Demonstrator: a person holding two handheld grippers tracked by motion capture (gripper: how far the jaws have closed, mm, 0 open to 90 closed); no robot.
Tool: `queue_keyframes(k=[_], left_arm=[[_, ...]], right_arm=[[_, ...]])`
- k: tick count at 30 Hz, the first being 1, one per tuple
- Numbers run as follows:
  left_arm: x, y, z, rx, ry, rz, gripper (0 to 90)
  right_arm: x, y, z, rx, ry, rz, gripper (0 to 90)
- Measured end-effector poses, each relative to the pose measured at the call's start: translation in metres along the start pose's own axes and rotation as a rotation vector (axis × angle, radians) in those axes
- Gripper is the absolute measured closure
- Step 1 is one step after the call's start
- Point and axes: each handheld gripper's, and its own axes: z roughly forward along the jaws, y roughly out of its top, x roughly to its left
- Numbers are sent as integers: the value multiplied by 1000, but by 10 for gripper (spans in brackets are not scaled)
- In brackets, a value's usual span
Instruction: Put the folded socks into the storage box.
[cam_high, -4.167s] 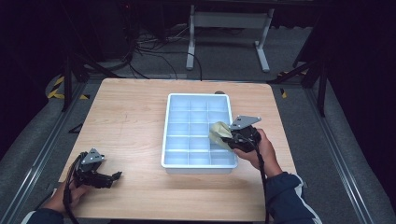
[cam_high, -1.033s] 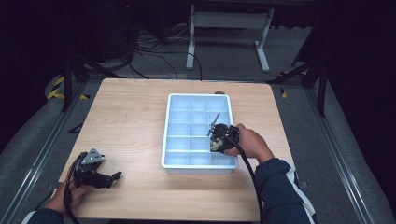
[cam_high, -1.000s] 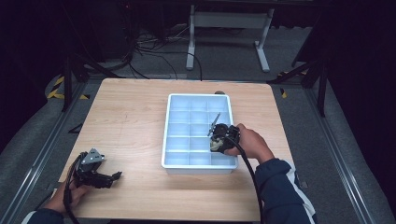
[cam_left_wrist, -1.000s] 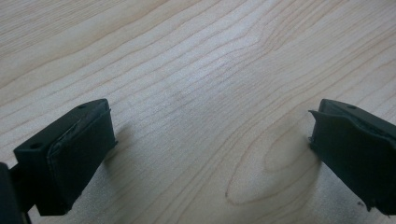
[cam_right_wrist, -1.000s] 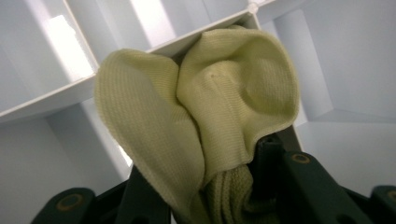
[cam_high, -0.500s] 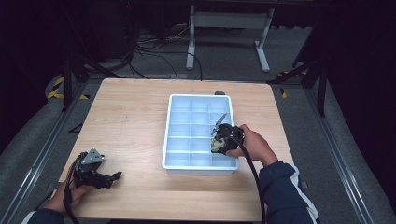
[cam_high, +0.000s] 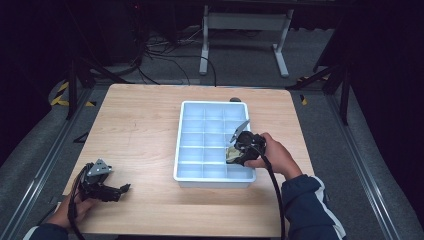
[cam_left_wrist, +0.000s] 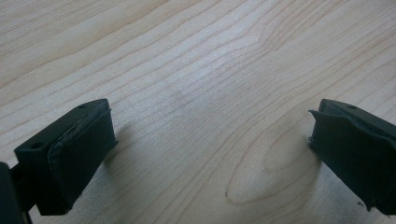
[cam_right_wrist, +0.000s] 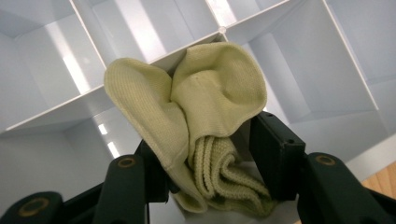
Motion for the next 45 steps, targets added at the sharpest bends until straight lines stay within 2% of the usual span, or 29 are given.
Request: queue_keyframes(k=[5, 14, 15, 28, 45], left_arm=[[0, 0, 0, 0, 0, 0, 1], [0, 0, 0, -1, 0, 0, 1], [0, 0, 0, 0, 0, 0, 1], [0, 0, 0, -2, 0, 0, 2], [0, 0, 0, 0, 0, 5, 2]], right_arm=[[2, -1, -4, -14, -11, 11, 514], [2, -7, -15, -74, -14, 24, 500], [2, -9, -18, -92, -19, 32, 493], [7, -17, -35, -159, -76, 57, 404], [12, -32, -53, -216, -123, 86, 398]])
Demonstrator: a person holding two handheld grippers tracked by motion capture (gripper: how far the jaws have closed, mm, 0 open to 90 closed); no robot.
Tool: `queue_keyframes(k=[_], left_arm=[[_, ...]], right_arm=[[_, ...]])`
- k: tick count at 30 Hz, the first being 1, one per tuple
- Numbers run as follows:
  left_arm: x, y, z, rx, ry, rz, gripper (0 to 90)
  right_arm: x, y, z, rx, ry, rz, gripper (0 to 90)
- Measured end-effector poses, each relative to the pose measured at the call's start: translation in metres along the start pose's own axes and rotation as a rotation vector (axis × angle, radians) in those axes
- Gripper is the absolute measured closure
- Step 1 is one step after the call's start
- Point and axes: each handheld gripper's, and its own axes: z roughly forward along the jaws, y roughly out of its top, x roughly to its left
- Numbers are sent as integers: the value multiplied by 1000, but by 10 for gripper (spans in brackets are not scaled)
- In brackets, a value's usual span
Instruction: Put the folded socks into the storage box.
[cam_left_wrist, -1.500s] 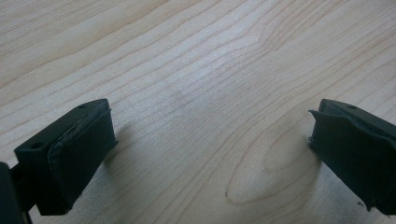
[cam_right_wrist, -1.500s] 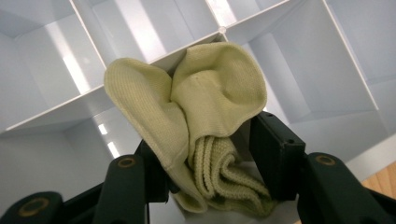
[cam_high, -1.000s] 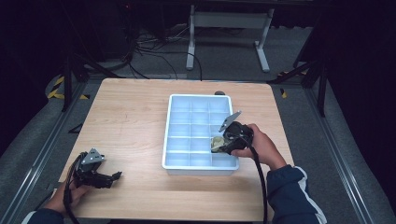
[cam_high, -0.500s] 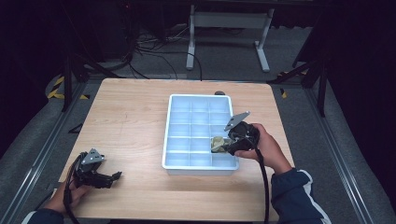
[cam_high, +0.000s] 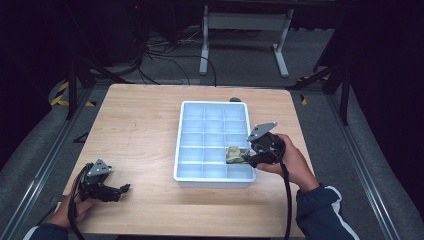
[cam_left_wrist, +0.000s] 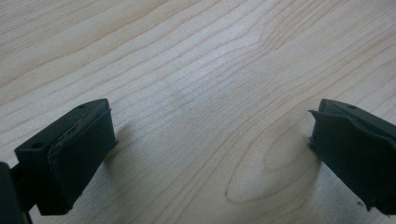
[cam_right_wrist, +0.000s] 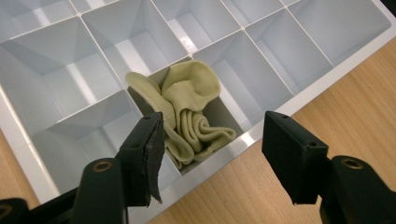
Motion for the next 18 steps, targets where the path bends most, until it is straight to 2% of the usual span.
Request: queue_keyframes(k=[8, 18], left_arm=[[0, 0, 0, -1, 0, 0, 2], [0, 0, 0, 0, 0, 0, 2]], right_arm=[[3, -8, -4, -6, -16, 17, 378], [4, -28, -12, -36, -39, 44, 375]])
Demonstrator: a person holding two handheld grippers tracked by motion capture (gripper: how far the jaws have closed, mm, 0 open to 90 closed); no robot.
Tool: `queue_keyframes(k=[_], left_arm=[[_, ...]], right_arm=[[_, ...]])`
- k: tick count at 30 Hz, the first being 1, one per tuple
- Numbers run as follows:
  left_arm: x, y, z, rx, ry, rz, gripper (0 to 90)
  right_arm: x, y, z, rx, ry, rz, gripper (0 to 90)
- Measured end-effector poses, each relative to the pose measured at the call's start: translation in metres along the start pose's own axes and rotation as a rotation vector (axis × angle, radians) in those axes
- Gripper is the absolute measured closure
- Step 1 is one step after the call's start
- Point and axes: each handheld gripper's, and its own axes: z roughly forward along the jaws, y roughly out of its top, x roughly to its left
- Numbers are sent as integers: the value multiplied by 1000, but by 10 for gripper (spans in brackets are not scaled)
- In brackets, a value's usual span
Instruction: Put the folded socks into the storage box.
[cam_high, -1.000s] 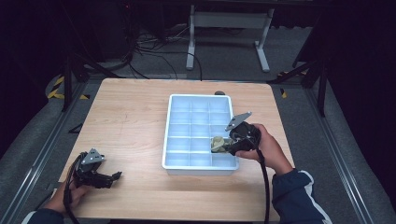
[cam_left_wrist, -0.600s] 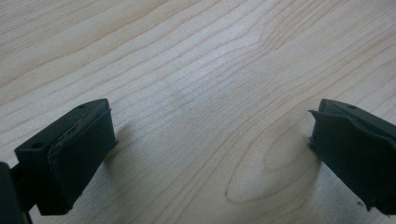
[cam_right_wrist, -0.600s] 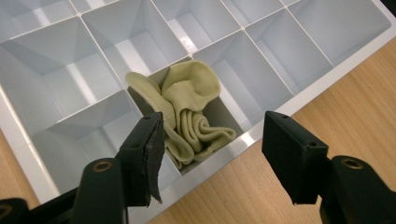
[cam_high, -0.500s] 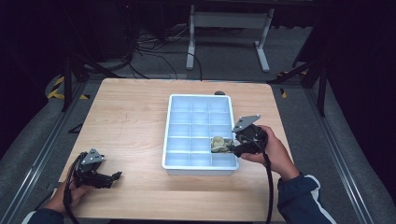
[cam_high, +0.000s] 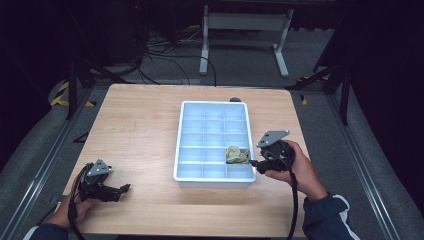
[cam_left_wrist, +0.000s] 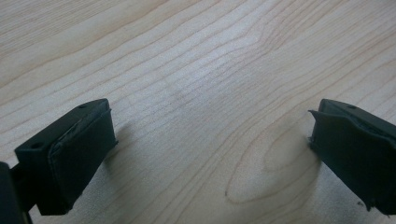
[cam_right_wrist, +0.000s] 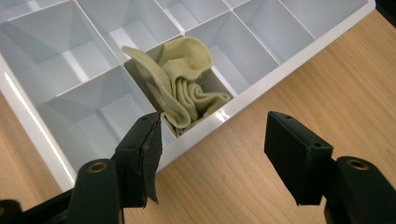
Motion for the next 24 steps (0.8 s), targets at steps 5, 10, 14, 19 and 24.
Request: queue_keyframes(k=[5, 10, 14, 19, 24], left_arm=[[0, 0, -1, 4, -1, -1, 2], [0, 0, -1, 4, -1, -1, 2], [0, 0, -1, 4, 0, 0, 2], [0, 0, -1, 4, 0, 0, 2], [0, 0, -1, 4, -1, -1, 2]], right_arm=[[2, -12, -4, -5, -5, 8, 376], [4, -25, -8, -25, -20, 17, 375], [8, -35, -10, -40, -20, 13, 369], [12, -46, -12, -43, -22, 13, 364], [14, -56, -11, -44, -30, 19, 362]])
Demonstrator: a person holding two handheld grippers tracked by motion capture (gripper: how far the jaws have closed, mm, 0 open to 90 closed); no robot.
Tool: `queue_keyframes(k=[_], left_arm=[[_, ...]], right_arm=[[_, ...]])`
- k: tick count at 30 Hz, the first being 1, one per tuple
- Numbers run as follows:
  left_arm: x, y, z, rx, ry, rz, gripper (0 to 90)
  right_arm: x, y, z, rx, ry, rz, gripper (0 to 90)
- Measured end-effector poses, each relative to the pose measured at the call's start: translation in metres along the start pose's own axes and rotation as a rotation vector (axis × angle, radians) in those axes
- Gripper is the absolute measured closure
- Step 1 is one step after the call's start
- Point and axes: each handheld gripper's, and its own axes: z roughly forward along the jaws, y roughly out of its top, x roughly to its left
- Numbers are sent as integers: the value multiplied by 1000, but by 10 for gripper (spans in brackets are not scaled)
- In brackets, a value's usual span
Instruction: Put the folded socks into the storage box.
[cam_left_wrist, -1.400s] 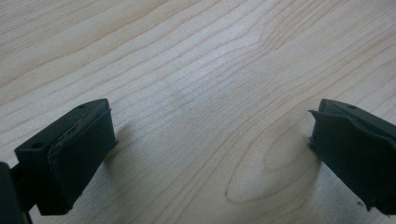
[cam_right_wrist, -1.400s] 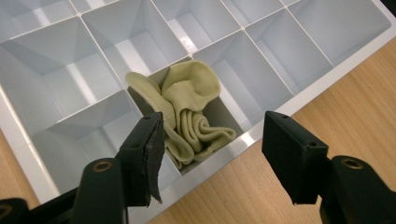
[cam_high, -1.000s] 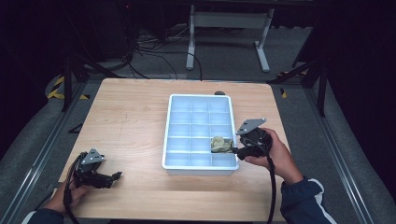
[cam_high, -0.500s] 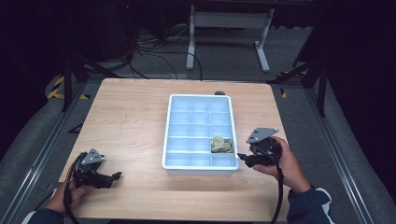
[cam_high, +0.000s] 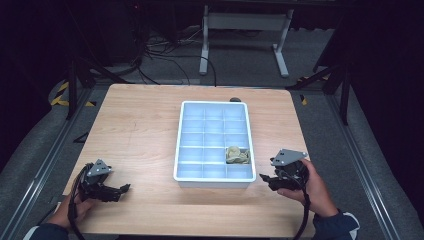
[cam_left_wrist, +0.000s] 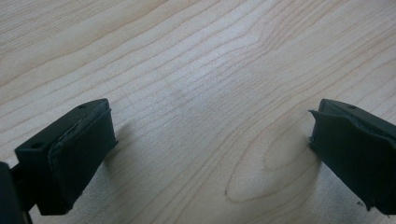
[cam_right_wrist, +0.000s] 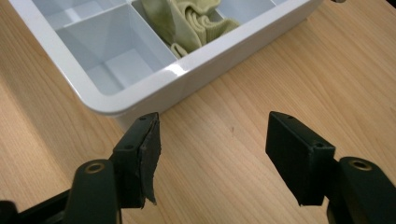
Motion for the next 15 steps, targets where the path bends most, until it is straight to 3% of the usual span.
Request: queue_keyframes(k=[15], left_arm=[[0, 0, 0, 0, 0, 1, 2]], right_arm=[[-3, -44, 4, 6, -39, 81, 358]])
